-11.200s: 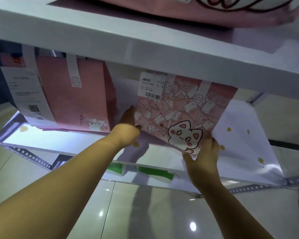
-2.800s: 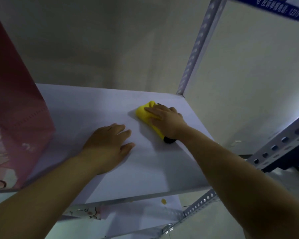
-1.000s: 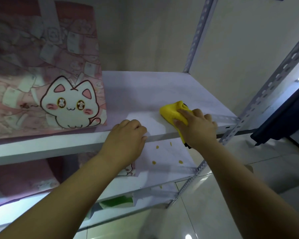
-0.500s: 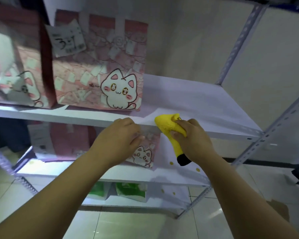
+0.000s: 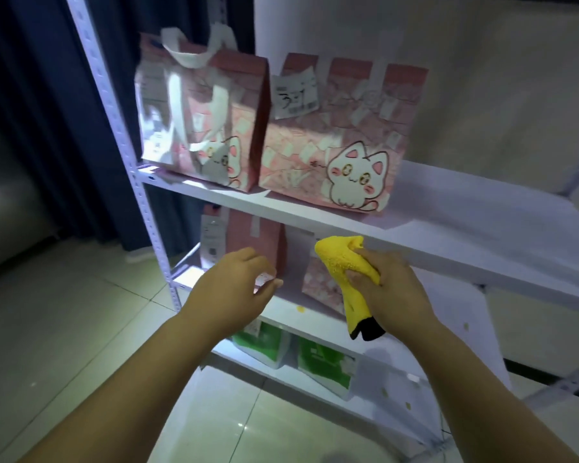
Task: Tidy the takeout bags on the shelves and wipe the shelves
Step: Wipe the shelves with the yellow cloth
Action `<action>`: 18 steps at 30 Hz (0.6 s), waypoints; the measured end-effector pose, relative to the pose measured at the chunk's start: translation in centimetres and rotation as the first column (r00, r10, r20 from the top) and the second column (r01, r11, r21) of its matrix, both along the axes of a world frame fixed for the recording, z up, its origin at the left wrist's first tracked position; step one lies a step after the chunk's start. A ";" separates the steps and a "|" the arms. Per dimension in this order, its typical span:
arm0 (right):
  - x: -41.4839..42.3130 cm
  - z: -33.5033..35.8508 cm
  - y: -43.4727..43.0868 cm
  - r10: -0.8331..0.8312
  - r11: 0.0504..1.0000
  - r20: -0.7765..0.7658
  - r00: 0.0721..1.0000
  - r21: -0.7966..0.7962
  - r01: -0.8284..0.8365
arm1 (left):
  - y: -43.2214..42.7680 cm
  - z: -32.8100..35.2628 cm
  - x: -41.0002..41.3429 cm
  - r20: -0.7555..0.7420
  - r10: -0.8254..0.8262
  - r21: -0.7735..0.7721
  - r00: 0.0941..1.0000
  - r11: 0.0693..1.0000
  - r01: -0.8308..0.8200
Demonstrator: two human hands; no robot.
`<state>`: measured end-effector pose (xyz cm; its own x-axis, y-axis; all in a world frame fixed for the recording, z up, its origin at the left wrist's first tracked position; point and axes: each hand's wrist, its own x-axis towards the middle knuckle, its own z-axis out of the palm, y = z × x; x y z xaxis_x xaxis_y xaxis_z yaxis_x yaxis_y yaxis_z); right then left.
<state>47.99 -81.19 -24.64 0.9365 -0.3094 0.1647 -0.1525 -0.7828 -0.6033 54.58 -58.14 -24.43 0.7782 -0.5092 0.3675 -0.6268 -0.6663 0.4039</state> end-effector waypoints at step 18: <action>10.1 1.5 13.7 0.058 0.998 0.165 0.985 -0.047 -0.050 | 14.2 -0.4 10.9 0.035 0.054 0.052 0.998 0.997 -0.056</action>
